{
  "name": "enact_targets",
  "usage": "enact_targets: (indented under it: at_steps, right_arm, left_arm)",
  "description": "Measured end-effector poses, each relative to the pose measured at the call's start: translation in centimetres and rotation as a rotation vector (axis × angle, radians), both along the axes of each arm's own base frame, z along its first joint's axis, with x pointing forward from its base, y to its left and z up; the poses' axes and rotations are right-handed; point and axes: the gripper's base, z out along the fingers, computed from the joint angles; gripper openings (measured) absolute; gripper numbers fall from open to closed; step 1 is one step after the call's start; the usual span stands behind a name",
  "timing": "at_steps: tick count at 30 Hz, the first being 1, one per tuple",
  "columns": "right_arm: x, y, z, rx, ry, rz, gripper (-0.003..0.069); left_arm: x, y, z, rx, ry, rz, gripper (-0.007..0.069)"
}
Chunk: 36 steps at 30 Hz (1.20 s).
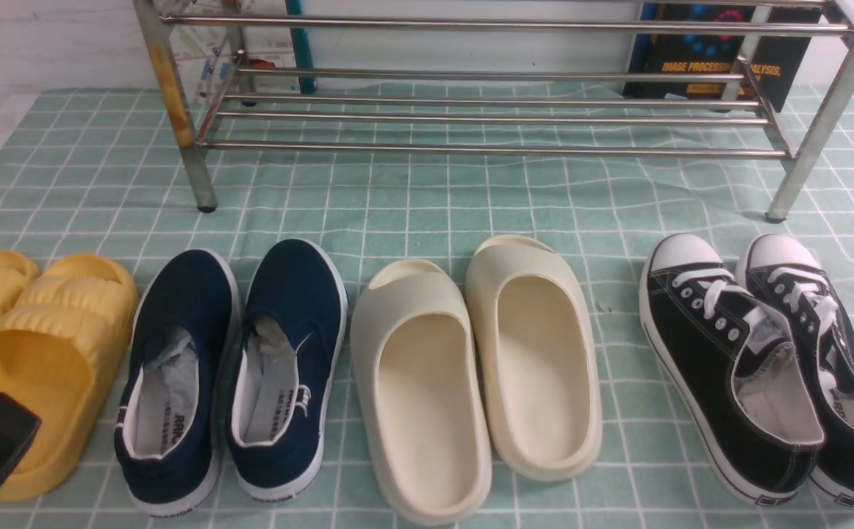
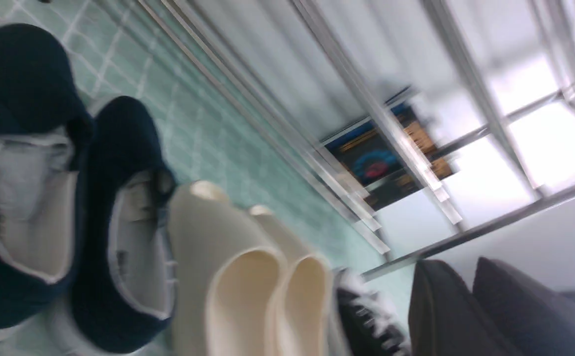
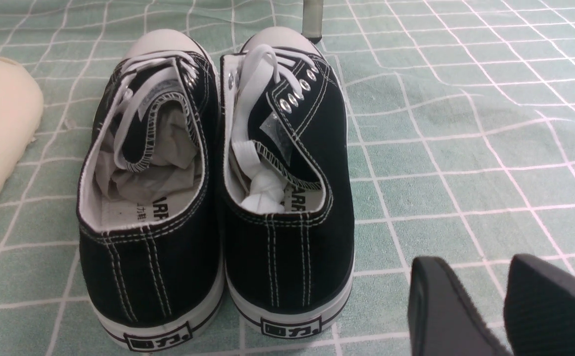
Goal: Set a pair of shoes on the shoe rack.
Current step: Use the left arm to grab the shoe closest to it
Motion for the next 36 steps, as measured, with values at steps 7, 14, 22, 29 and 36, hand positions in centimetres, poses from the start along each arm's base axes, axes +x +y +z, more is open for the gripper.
enact_targets:
  at_steps: [7, 14, 22, 29, 36]
  right_arm:
    - [0.0, 0.0, 0.0, 0.0, 0.0, 0.0, 0.0239]
    - [0.0, 0.0, 0.0, 0.0, 0.0, 0.0, 0.0239]
    - [0.0, 0.0, 0.0, 0.0, 0.0, 0.0, 0.0239]
    - [0.0, 0.0, 0.0, 0.0, 0.0, 0.0, 0.0239]
    - [0.0, 0.0, 0.0, 0.0, 0.0, 0.0, 0.0239]
  left_arm:
    - [4.3, 1.8, 3.2, 0.505, 0.487, 0.009, -0.0013]
    - [9.5, 2.9, 3.2, 0.726, 0.743, -0.005, -0.0013]
    - [13.9, -1.6, 0.4, 0.866, 0.822, -0.269, 0.0006]
    - [17.0, -3.0, -2.6, 0.832, 0.936, -0.251, 0.0186]
    - [19.9, -4.1, -5.3, 0.762, 0.969, -0.192, 0.0343]
